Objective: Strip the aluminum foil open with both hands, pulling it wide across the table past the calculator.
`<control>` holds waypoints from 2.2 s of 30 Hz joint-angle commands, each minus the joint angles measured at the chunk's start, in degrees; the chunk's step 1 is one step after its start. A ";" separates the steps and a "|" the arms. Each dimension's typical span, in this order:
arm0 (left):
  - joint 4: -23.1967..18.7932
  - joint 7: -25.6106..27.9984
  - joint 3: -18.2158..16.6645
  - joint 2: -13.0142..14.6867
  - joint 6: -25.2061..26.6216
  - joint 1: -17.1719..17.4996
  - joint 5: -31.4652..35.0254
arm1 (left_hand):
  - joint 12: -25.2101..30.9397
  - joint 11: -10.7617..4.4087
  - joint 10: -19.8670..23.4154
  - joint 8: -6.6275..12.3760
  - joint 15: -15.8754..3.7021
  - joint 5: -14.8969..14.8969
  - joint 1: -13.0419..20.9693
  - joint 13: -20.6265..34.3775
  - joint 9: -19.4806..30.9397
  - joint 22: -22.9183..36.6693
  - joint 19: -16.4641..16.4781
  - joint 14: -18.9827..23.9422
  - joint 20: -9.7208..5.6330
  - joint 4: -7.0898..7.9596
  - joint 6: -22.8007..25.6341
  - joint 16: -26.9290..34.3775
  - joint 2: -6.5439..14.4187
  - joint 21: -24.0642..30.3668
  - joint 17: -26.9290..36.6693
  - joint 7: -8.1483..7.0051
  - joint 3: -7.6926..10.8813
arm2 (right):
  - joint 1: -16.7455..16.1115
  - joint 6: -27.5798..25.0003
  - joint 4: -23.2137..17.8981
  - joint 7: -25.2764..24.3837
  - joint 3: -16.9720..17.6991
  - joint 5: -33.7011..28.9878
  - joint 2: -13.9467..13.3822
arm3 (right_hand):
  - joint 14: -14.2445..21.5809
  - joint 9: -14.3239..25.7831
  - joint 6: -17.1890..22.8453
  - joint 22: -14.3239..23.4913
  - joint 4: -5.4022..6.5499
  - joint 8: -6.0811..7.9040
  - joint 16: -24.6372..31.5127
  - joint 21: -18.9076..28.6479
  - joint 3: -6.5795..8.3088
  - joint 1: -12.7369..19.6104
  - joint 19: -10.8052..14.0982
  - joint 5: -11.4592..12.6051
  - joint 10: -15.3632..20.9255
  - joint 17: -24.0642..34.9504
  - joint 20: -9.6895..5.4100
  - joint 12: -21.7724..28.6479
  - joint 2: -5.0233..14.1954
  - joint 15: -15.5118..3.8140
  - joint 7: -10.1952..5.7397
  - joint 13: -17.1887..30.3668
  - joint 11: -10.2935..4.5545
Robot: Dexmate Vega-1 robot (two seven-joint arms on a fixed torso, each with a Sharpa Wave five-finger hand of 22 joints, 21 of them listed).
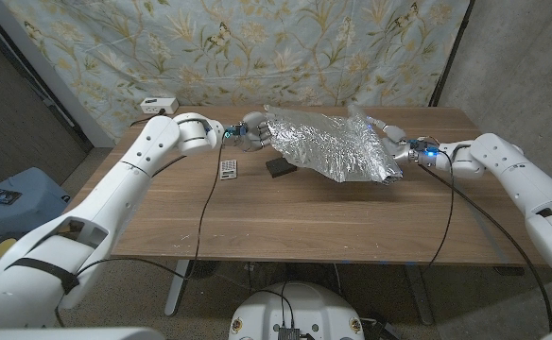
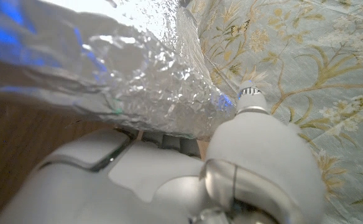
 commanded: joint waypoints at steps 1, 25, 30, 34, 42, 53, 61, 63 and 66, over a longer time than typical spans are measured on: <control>-0.85 1.01 0.00 0.75 0.04 -0.98 0.52 | 0.46 -2.14 1.92 -0.05 0.13 -0.21 -0.04 0.16 0.12 -0.06 -0.34 0.67 -0.01 0.28 0.24 -0.03 -0.09 0.31 0.10 0.30 0.19 | 0.64 1.60 2.42 1.69 0.54 -0.57 0.23 | 0.60 0.23 0.81 0.17 -0.02 0.56 0.24 -0.10 0.20 0.87 0.17 -0.42 0.74 0.16 -0.39 0.63 0.01 -0.49 3.93 0.27 -0.12; -1.93 2.10 -0.50 2.35 0.69 -1.73 0.15 | 0.54 -1.96 1.86 -0.06 0.06 -0.20 0.02 0.01 0.16 -0.09 -0.52 0.75 -0.05 0.24 0.37 -0.16 -0.12 0.70 0.31 0.29 0.28 | 1.02 3.44 4.50 2.31 1.88 -1.14 0.89 | 1.18 0.38 2.33 0.19 0.62 0.70 0.21 -0.33 0.11 2.06 0.17 -2.21 1.64 0.18 -0.70 1.14 0.24 -0.99 3.86 0.59 -0.82; -2.40 2.66 -0.91 2.77 0.69 -1.40 -0.23 | 0.55 -2.12 1.82 -0.11 0.05 -0.20 0.07 0.00 0.17 -0.09 -0.55 0.73 -0.08 0.21 0.28 -0.18 -0.15 0.80 0.38 0.29 0.30 | 0.76 3.61 4.27 1.94 2.19 -1.02 0.98 | 1.23 0.41 2.60 0.19 0.78 0.70 0.19 -0.31 0.13 2.23 0.31 -2.54 1.97 0.22 -0.78 1.31 0.45 -1.08 3.84 0.65 -0.99; -2.85 3.05 -1.21 3.15 0.84 -1.17 -0.74 | 0.62 -2.02 1.85 -0.10 0.08 -0.21 0.07 0.02 0.16 -0.10 -0.52 0.71 -0.10 0.21 0.34 -0.22 -0.20 0.89 0.41 0.32 0.28 | 0.64 3.82 4.28 1.83 2.32 -0.97 1.12 | 1.53 0.42 2.79 0.19 0.75 0.72 0.27 -0.35 0.14 2.43 0.27 -2.71 2.03 0.21 -0.80 1.35 0.44 -1.32 3.83 0.69 -1.07; -4.22 4.27 -1.77 4.28 1.09 -0.52 -1.75 | 0.69 -2.03 1.84 -0.10 -0.01 -0.21 0.08 0.08 0.19 -0.10 -0.56 0.62 -0.07 0.19 0.36 -0.30 -0.26 1.03 0.46 0.33 0.31 | 0.17 4.19 4.10 1.72 2.76 -0.66 1.24 | 1.56 0.46 3.33 0.21 0.88 0.74 0.26 -0.39 0.18 2.85 0.32 -3.26 2.26 0.34 -0.93 1.49 0.72 -1.50 3.78 0.79 -1.34; -5.50 5.02 -2.11 5.56 0.96 0.04 -2.85 | 0.69 -2.01 1.86 -0.12 0.17 -0.19 0.06 -0.03 0.18 -0.12 -0.64 0.57 -0.04 0.26 0.35 -0.34 -0.14 1.16 0.59 0.24 0.37 | -1.83 4.35 2.13 0.35 4.00 0.65 0.90 | 1.78 0.50 3.68 0.23 0.92 0.68 0.31 -0.35 0.19 3.38 0.56 -3.87 2.53 0.45 -1.15 1.65 0.85 -1.75 3.74 0.91 -1.62; -6.74 5.85 -2.31 6.62 0.82 0.65 -3.67 | 0.70 -2.03 1.72 -0.11 0.03 -0.20 0.10 0.01 0.17 -0.13 -0.72 0.57 -0.04 0.22 0.43 -0.34 -0.23 1.27 0.71 0.22 0.37 | -2.21 4.80 2.08 0.35 4.14 0.89 0.60 | 1.70 0.52 3.92 0.24 1.01 0.64 0.36 -0.38 0.28 3.75 0.58 -4.26 2.78 0.69 -1.36 1.77 1.19 -1.98 3.70 0.99 -2.02; -7.03 6.06 -2.39 6.94 0.85 0.81 -3.93 | 0.69 -1.98 1.77 -0.06 0.05 -0.19 0.15 -0.06 0.21 -0.13 -0.69 0.59 -0.02 0.20 0.52 -0.33 -0.21 1.31 0.75 0.28 0.38 | -2.28 4.97 2.09 0.41 4.15 0.90 0.58 | 1.76 0.53 4.04 0.24 0.96 0.67 0.38 -0.36 0.29 3.88 0.64 -4.32 2.86 0.70 -1.36 1.81 1.17 -1.97 3.68 1.01 -2.02; -7.47 6.41 -2.48 7.39 0.76 1.05 -4.21 | 0.72 -1.98 1.76 -0.07 0.20 -0.20 0.10 -0.03 0.20 -0.13 -0.71 0.49 -0.03 0.26 0.52 -0.38 -0.18 1.37 0.79 0.26 0.38 | -2.24 5.33 2.33 0.74 4.11 0.81 0.49 | 1.85 0.54 4.25 0.25 0.99 0.72 0.45 -0.31 0.29 3.95 0.78 -4.45 3.11 0.77 -1.33 1.91 1.25 -1.96 3.67 1.03 -1.98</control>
